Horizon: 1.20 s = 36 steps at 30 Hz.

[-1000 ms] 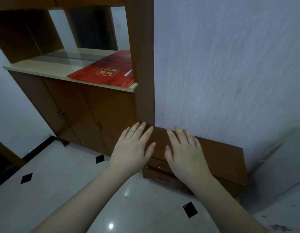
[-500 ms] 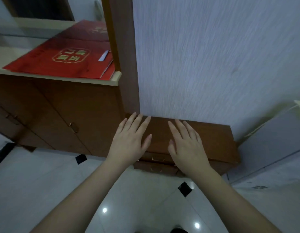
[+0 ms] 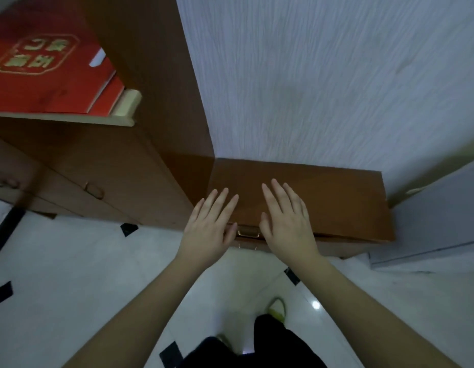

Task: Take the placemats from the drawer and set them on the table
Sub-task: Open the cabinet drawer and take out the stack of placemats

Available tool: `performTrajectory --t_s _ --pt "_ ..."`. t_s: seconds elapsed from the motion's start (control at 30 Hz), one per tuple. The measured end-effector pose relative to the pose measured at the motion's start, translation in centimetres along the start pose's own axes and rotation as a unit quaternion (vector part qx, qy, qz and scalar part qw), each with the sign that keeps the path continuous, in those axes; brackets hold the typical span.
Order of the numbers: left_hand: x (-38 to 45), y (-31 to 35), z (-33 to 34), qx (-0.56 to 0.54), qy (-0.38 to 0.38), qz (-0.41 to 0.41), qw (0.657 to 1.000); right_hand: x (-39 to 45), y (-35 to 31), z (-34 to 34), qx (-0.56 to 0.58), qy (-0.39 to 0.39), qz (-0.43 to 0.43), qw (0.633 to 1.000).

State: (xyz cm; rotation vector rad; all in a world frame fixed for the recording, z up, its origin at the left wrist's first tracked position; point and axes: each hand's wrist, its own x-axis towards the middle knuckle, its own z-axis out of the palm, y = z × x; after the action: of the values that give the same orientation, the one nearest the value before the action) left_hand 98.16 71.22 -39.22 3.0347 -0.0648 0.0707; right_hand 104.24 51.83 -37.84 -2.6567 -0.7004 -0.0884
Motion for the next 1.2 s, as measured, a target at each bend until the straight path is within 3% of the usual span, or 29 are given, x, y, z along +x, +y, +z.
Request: performTrajectory --t_s 0.33,0.8,1.2 --pt "2.8 -3.8 10.8 0.008 -0.074 0.017 0.997 1.2 2.3 11.7 0.022 -0.082 0.048 0.995" --pt "3.5 -11.1 33.5 0.003 -0.123 0.06 0.991 0.0 7.3 39.5 0.017 -0.233 0.111 0.966" --pt "2.4 -12.5 41.0 -0.001 -0.136 0.072 0.988 1.3 11.8 48.1 -0.044 -0.375 0.168 0.911"
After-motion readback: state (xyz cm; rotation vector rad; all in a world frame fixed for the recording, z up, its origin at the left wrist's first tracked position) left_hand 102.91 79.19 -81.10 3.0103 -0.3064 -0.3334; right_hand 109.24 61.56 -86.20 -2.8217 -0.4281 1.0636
